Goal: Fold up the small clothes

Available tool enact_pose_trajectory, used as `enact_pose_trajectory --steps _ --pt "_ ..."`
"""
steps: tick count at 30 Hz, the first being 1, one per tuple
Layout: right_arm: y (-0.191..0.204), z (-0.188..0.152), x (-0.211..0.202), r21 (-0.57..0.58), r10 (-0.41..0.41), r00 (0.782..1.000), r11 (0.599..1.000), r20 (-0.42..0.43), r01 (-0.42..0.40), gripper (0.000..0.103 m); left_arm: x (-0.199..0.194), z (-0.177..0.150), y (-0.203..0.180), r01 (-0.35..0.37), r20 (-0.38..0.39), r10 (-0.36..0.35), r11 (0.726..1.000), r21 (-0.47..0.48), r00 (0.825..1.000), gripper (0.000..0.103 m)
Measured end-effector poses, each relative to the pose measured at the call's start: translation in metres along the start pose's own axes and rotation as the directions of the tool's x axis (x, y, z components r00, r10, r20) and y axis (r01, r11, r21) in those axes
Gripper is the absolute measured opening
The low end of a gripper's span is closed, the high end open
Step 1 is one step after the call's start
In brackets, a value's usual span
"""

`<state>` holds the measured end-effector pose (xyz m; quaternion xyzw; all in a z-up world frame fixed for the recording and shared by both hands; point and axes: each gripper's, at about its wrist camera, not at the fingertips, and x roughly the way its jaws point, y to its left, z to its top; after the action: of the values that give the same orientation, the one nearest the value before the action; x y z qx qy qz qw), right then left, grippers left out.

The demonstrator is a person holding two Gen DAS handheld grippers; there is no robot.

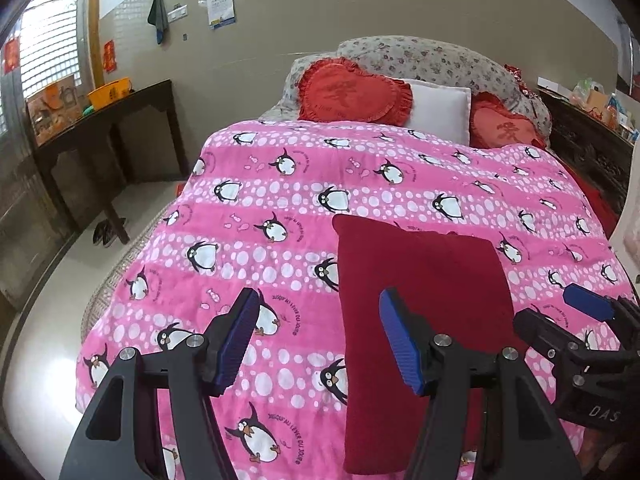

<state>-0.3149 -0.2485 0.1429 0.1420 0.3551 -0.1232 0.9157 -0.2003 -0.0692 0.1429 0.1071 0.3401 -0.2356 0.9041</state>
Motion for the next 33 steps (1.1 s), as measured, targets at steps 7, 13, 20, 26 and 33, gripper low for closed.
enact_pose_trajectory --steps 7,13,20,26,33 --pt "0.000 -0.002 0.010 0.016 -0.012 0.999 1.000 -0.030 0.013 0.093 0.005 0.001 0.005 0.014 -0.010 -0.014 1.000 -0.017 1.000 0.043" --pt "0.003 -0.001 0.013 0.005 -0.029 0.999 1.000 -0.034 0.029 0.093 0.009 0.002 0.003 0.018 -0.012 -0.018 1.000 -0.012 1.000 0.043" --pt "0.000 0.000 0.017 0.015 -0.037 0.998 0.999 -0.048 0.037 0.093 0.015 0.002 0.001 0.027 -0.027 -0.027 1.000 -0.007 0.999 0.043" --pt "-0.001 0.001 0.019 0.021 -0.039 0.998 0.999 -0.052 0.040 0.093 0.020 0.003 0.003 0.035 -0.039 -0.035 0.999 -0.020 0.999 0.043" --pt "-0.001 0.002 0.026 0.020 -0.050 0.997 0.998 -0.067 0.052 0.093 0.027 0.003 0.002 0.036 -0.054 -0.037 0.999 -0.017 0.998 0.043"
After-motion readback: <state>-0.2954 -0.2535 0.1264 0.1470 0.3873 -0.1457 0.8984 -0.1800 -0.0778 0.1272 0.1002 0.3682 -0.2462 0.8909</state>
